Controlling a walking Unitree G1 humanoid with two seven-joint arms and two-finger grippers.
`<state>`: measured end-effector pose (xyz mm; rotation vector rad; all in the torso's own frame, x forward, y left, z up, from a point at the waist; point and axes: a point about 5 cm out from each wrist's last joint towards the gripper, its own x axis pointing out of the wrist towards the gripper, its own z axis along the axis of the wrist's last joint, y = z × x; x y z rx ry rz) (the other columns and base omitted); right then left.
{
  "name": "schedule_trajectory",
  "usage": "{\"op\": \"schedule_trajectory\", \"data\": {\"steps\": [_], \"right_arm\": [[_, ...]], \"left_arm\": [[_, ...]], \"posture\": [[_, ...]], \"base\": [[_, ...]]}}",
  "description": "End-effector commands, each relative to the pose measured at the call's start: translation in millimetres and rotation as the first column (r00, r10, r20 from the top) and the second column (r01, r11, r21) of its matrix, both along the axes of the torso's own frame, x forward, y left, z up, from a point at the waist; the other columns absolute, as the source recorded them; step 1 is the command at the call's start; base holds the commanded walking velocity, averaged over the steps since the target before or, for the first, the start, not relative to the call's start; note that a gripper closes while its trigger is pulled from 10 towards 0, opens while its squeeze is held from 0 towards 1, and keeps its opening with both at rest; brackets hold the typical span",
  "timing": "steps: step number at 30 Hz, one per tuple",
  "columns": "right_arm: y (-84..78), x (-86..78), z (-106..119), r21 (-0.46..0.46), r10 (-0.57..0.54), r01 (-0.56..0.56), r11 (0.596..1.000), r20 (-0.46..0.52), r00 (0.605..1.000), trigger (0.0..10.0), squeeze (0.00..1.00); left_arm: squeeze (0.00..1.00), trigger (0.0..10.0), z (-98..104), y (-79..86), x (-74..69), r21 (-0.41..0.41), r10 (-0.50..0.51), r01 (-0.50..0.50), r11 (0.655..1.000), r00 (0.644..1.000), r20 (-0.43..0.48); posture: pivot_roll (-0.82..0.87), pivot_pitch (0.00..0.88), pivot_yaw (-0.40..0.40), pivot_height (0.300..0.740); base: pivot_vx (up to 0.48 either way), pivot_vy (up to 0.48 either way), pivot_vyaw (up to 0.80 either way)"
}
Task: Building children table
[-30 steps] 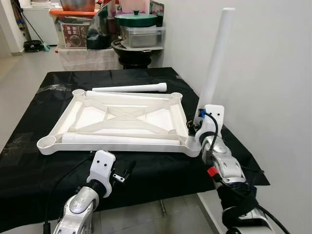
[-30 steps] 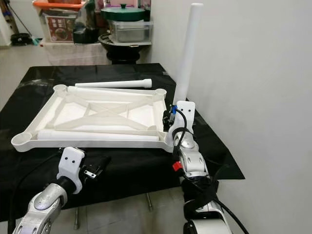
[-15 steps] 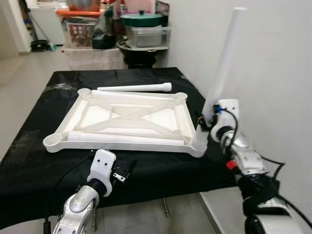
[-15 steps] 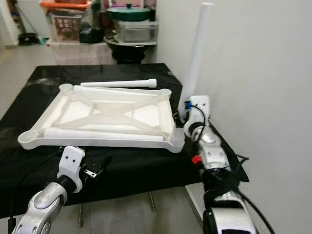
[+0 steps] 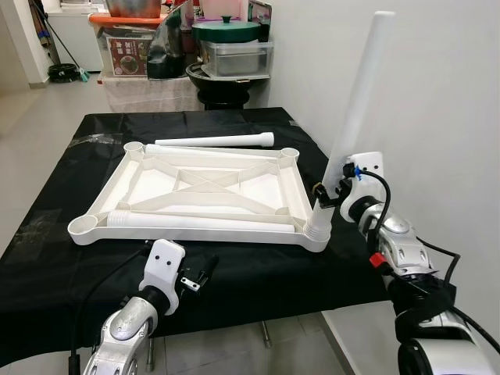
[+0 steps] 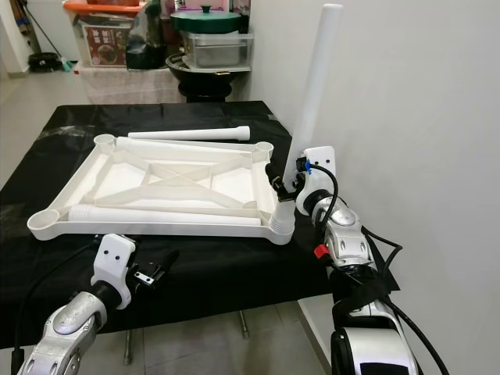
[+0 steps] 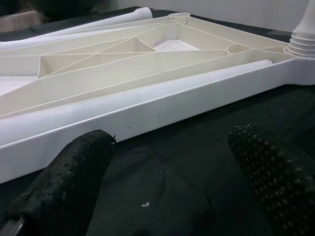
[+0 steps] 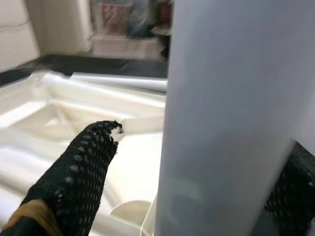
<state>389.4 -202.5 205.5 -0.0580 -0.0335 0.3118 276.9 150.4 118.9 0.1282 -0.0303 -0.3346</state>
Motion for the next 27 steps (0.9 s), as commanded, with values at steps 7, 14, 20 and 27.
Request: {"op": "schedule_trajectory", "data": {"steps": [7, 14, 20, 27], "right_arm": [[-3.5, 9.0, 5, -0.003, 0.006, -0.006, 1.000, -0.018, 1.000, 10.0, 0.00], [1.7, 11.6, 1, 0.008, 0.025, -0.025, 1.000, -0.037, 0.999, 10.0, 0.00], [0.8, 13.0, 1, 0.017, 0.032, -0.031, 0.999, -0.034, 0.999, 1.4, 0.00], [-3.9, 13.2, 6, 0.047, 0.027, -0.027, 0.999, 0.002, 1.000, 0.0, 0.00]], "left_arm": [[0.00, 10.0, -2, -1.0, -1.0, -0.010, -0.002, 0.002, 1.000, 1.000, -0.003], [0.00, 10.0, -2, -0.9, -2.9, -0.011, 0.001, -0.001, 1.000, 1.000, -0.005], [0.00, 10.0, -3, 1.3, -3.7, -0.009, 0.007, -0.007, 1.000, 1.000, -0.006], [0.00, 10.0, -2, 0.5, -4.1, -0.010, 0.006, -0.006, 1.000, 1.000, -0.006]], "posture": [[0.07, 0.000, -0.059, 0.740], [0.08, 0.000, -0.068, 0.740], [0.09, 0.000, -0.072, 0.740], [0.08, 0.000, -0.066, 0.740]], "base": [[0.000, 0.000, 0.00], [0.000, 0.000, 0.00], [0.000, 0.000, 0.00], [0.000, 0.000, 0.00]]}}
